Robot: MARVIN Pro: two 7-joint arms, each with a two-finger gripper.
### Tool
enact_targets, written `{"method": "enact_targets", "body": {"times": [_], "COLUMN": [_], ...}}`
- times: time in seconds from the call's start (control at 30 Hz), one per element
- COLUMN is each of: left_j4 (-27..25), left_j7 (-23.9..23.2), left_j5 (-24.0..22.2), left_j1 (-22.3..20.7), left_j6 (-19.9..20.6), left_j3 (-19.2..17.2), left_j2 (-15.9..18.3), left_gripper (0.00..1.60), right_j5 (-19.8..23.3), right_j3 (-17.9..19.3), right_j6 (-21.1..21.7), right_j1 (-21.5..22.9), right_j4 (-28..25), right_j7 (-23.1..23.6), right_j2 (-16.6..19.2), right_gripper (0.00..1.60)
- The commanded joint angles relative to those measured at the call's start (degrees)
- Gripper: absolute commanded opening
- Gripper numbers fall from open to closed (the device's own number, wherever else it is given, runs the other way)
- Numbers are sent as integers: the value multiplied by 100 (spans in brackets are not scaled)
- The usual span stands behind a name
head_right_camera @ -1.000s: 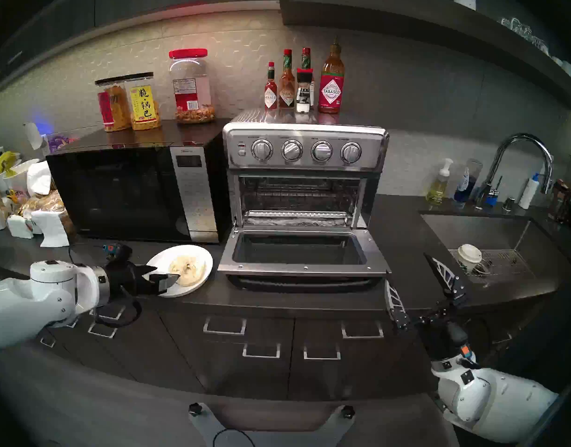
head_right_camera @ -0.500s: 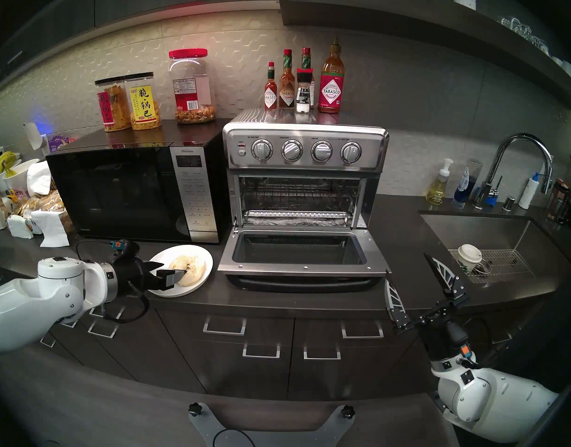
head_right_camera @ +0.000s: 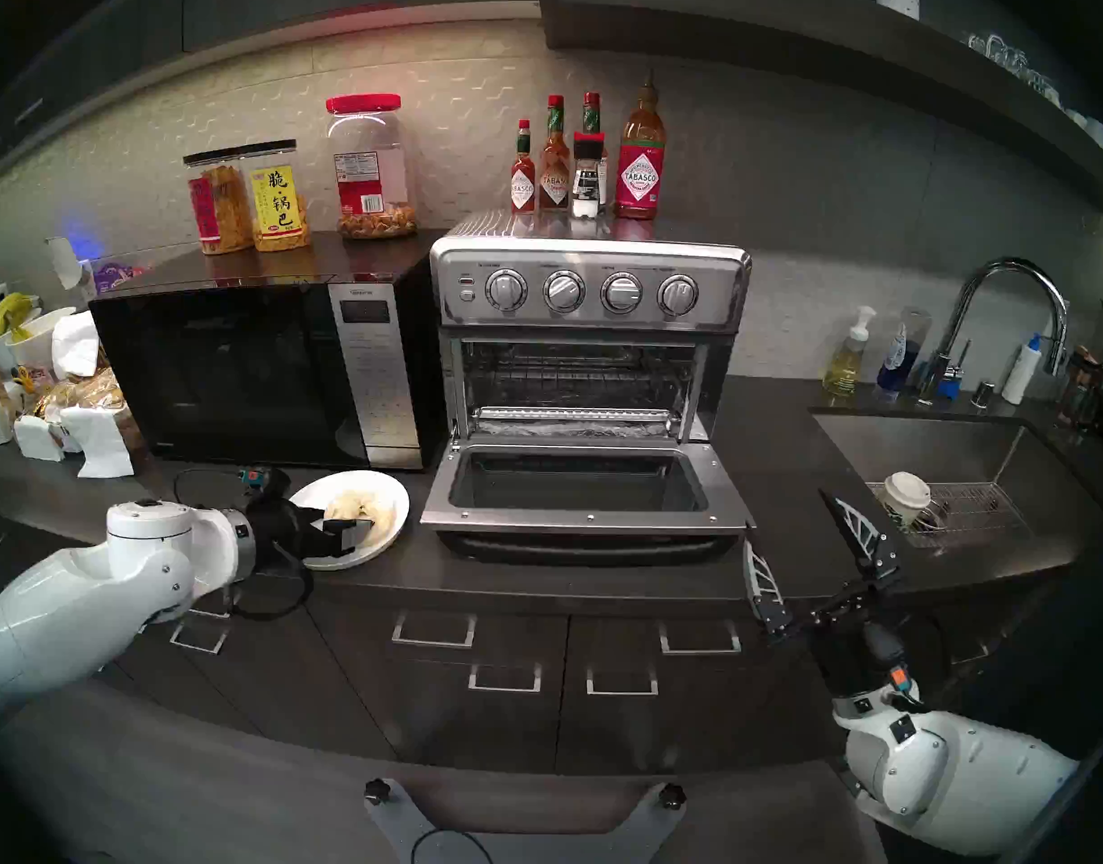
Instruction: Open the oven and place the bagel inside on the rack
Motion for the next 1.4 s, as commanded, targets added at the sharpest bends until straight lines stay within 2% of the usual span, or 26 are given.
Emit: {"method": "enact_targets", "body": {"times": [0.0, 0.07, 1.37], "left_j4": [242, 305, 302], "left_j7": [53, 69, 69], "left_j5": [193, 246, 247], "left_j1": [-603, -685, -673], "left_j6": [112, 153, 150], "left_j3": [-145, -108, -117], "left_j2": [-538, -644, -644], "left_gripper": [160, 160, 160], "right_j5": [-18, -18, -18], "right_j3": [29, 29, 29], "right_j6": [-15, -15, -15], "right_j1": [24, 24, 24], "right_j4": [-39, -38, -38], "right_j7": [-22, -23, -23], "right_j2": [-1, -1, -1], "right_gripper": [160, 160, 160]}}
